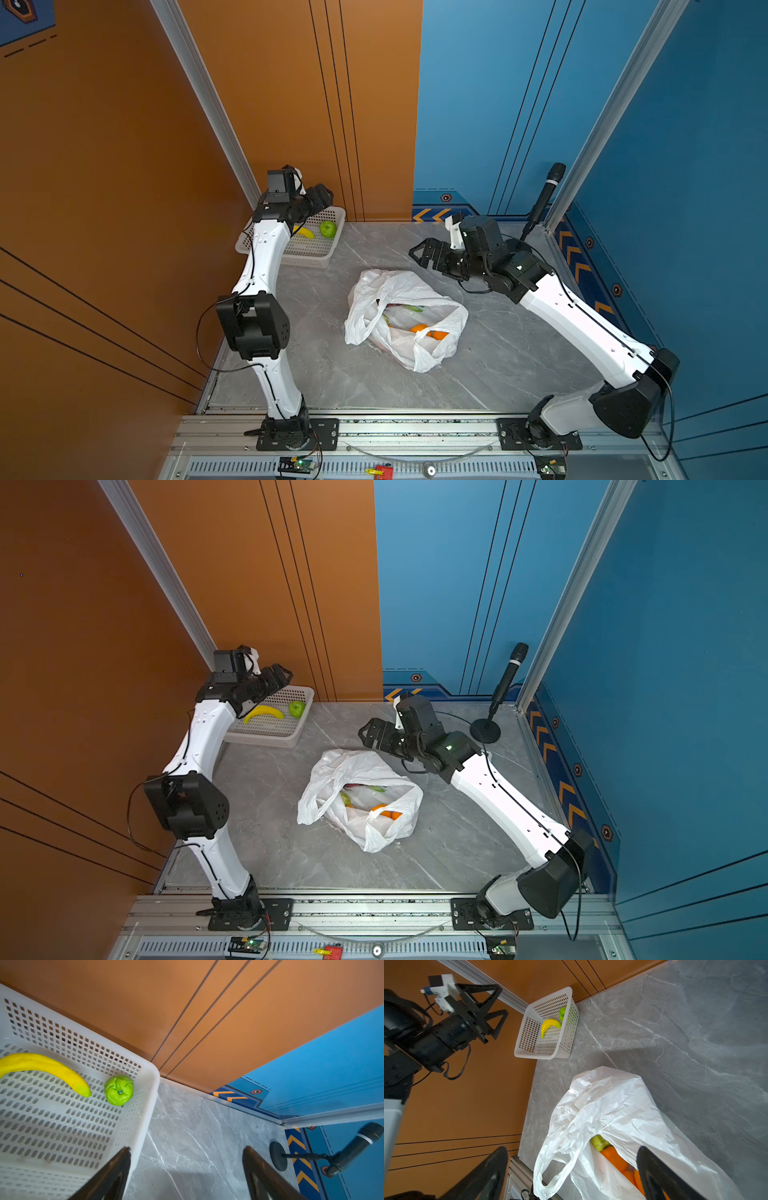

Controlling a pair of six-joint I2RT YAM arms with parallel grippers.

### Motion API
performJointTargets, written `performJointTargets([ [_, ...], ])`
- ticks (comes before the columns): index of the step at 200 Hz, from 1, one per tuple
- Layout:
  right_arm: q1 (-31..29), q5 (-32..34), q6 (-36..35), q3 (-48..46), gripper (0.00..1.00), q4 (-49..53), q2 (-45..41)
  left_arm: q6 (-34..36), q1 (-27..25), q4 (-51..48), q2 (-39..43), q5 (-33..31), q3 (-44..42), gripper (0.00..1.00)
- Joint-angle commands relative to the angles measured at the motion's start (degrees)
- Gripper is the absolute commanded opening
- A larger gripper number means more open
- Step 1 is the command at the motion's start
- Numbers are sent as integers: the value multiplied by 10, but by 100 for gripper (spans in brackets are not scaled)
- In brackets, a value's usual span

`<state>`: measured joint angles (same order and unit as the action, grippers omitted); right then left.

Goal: Untie the knot of the plastic bag and take out the fruit
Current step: 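Open the left gripper to drop the apple into the basket, then reach both grippers back to the bag and pull its rim open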

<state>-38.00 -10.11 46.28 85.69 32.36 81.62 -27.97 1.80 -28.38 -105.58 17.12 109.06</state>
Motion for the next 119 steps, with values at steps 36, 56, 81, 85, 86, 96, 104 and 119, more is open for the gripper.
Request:
performJointTargets([
  [36, -35, 26, -21, -64, 91, 11, -54, 13, -80, -45, 209, -25, -201, 90],
  [56, -49, 29, -28, -76, 85, 24, -55, 2, -130, -65, 277, -65, -266, 90],
  [81, -60, 33, -26, -89, 77, 43, -42, -28, -205, -76, 346, -130, -345, 89],
  [85, -62, 31, -26, -90, 75, 45, -39, -33, -217, -79, 354, -142, -353, 89],
  [86, -62, 30, -26, -90, 75, 45, -38, -35, -221, -80, 355, -144, -357, 89],
  [96, -67, 27, -30, -92, 73, 47, -30, -45, -248, -90, 374, -168, -379, 89],
  [104, -71, 27, -33, -95, 71, 48, -22, -52, -268, -104, 385, -191, -393, 89],
  [119, -79, 27, -37, -101, 66, 46, -8, -60, -297, -134, 400, -219, -413, 89],
])
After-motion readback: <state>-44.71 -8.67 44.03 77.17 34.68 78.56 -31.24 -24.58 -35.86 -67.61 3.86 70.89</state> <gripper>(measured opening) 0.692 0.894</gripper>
